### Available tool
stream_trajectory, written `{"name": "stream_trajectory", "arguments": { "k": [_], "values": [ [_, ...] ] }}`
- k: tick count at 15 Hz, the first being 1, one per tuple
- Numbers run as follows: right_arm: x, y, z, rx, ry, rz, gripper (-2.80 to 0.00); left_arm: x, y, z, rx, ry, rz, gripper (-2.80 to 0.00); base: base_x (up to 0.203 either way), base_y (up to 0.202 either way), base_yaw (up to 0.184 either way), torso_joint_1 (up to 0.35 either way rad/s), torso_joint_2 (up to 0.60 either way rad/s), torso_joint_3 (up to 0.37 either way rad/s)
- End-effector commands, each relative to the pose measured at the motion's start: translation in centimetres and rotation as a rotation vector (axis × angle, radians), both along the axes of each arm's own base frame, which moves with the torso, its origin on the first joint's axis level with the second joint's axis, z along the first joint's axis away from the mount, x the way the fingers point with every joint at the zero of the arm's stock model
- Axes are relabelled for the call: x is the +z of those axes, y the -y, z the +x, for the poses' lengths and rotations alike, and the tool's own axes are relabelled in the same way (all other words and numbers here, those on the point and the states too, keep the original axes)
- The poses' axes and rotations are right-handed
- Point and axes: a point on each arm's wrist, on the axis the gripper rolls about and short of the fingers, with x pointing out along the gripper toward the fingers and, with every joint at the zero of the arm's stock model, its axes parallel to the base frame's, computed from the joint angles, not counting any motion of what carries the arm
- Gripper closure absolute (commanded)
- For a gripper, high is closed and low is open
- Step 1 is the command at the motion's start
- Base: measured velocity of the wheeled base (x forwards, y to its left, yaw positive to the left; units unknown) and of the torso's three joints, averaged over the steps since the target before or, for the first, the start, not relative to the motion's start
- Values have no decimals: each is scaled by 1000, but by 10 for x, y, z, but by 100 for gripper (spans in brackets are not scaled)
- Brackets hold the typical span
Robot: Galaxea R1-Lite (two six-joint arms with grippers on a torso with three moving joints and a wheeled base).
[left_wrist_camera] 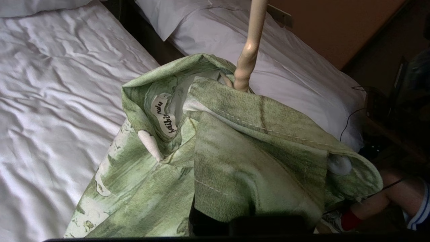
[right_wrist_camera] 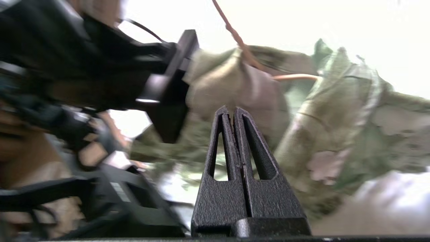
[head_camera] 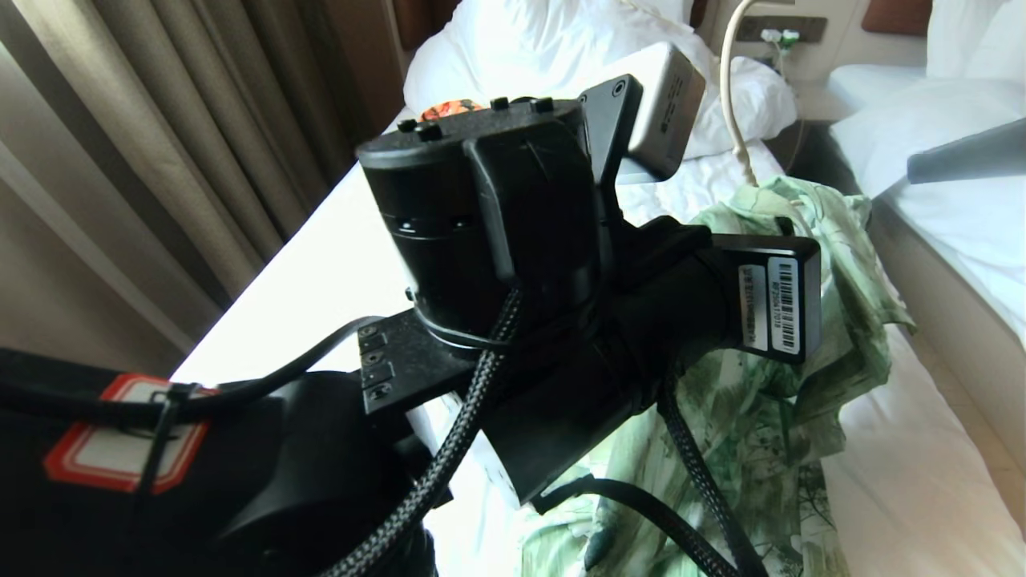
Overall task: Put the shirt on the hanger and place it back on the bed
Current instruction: Take the clothes hanger out of the clothes
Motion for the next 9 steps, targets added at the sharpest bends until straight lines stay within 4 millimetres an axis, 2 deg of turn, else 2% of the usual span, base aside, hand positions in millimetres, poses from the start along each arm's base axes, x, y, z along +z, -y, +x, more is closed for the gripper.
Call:
{"name": "stream_trajectory", "arguments": {
  "k": [1, 3, 9],
  "values": [
    [-7, -23, 14, -15, 25, -126, -280, 5, -6, -5, -3, 3, -10, 0, 0, 0, 0, 0, 0, 0],
    [-7, -32, 16, -50, 72, -143, -280, 4, -7, -6, -7, 0, -7, 0, 0, 0, 0, 0, 0, 0],
    [-3, -52, 23, -15, 138, -93, -280, 6, -7, -10, -17, 1, -7, 0, 0, 0, 0, 0, 0, 0]
  ]
}}
